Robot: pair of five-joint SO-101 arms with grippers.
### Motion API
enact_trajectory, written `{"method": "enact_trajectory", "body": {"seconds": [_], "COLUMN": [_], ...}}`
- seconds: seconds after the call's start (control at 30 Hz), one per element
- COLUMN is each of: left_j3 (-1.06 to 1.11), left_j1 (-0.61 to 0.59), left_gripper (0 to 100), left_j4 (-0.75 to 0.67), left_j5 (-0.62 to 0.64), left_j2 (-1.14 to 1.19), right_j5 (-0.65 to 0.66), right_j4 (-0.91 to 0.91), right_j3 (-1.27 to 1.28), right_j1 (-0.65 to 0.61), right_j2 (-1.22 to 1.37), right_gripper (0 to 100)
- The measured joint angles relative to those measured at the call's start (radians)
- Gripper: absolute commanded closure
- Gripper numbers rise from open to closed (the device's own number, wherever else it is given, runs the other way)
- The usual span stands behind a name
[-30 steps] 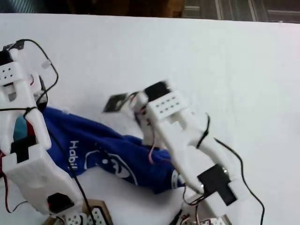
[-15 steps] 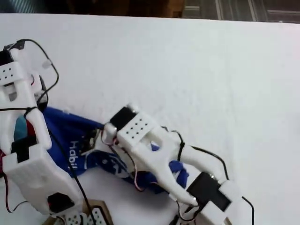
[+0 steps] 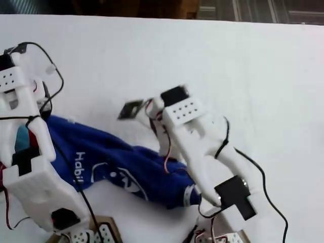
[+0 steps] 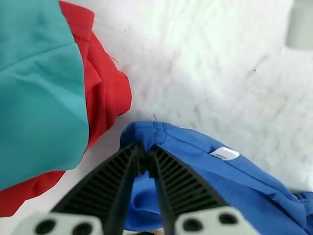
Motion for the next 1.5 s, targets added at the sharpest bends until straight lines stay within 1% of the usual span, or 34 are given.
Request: {"method": "enact_trajectory", "body": {"seconds": [0.1, 0.2, 0.47, 0.77, 0.83, 0.9, 0.97, 1.1, 1.17, 1.23, 1.33, 1.5], "left_j3": [0.000, 0.000, 0.000, 0.000, 0.000, 0.000, 0.000, 0.000, 0.000, 0.000, 0.000, 0.000], "left_j1": [0.002, 0.003, 0.002, 0.002, 0.003, 0.002, 0.002, 0.003, 0.003, 0.003, 0.003, 0.003], "left_gripper": [97, 97, 97, 97, 97, 97, 97, 97, 97, 97, 97, 97], "left_j4": [0.000, 0.000, 0.000, 0.000, 0.000, 0.000, 0.000, 0.000, 0.000, 0.000, 0.000, 0.000], "left_j5": [0.002, 0.000, 0.000, 0.000, 0.000, 0.000, 0.000, 0.000, 0.000, 0.000, 0.000, 0.000], "left_j2": [0.000, 0.000, 0.000, 0.000, 0.000, 0.000, 0.000, 0.000, 0.000, 0.000, 0.000, 0.000], "right_j5": [0.000, 0.000, 0.000, 0.000, 0.000, -0.034, -0.077, -0.190, -0.242, -0.279, -0.313, -0.381], "right_j4": [-0.069, -0.089, -0.037, 0.017, 0.029, 0.031, 0.031, 0.031, 0.031, 0.031, 0.031, 0.031], "right_j3": [0.109, 0.141, 0.141, 0.141, 0.140, 0.123, 0.080, -0.023, -0.038, -0.038, 0.002, 0.110], "right_j1": [-0.054, -0.104, -0.244, -0.436, -0.446, -0.419, -0.353, -0.160, -0.055, 0.020, 0.060, 0.048], "right_j2": [0.000, 0.000, 0.000, 0.000, -0.005, -0.035, -0.091, -0.184, -0.201, -0.203, -0.206, -0.207], "right_gripper": [80.0, 80.0, 80.0, 80.0, 80.0, 80.0, 80.0, 80.0, 80.0, 80.0, 80.0, 80.0]}}
